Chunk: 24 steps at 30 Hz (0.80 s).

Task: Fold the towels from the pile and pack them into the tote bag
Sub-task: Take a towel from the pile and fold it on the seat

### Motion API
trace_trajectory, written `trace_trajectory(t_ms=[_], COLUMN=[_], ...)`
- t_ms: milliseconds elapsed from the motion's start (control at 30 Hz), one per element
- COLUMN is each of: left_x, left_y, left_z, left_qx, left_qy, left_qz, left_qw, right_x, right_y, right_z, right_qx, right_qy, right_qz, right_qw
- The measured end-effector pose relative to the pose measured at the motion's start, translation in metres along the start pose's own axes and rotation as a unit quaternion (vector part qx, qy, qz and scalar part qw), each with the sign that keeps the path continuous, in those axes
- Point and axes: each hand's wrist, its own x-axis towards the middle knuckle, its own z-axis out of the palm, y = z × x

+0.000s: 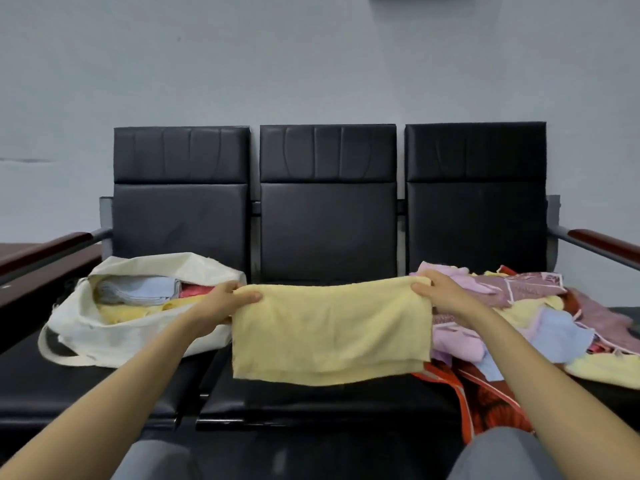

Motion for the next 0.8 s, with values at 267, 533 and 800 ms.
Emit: trace_trajectory(t_ms=[267,533,800], left_x=[0.039,0.054,0.043], left_y=[-0.069,-0.113,-0.105], left_z=[0.041,0.061,0.059], left_qx=[-0.038,0.212,0.101], left_qy=[0.057,0.006,0.013], left_qz=[-0.089,-0.195,-0.108], left_qw=[0.994,0.958,0.989], right_x=[0.038,0.037,0.006], right_y=[0.067,0.104,0.079], right_z=[0.058,0.109,0.139], right_qx=[-0.073,-0.327,-0.358], right_qy=[0.047,-0.05,-0.236], right_qz=[0.056,-0.116,-0.103], right_qw=[0.995,0.936,0.898])
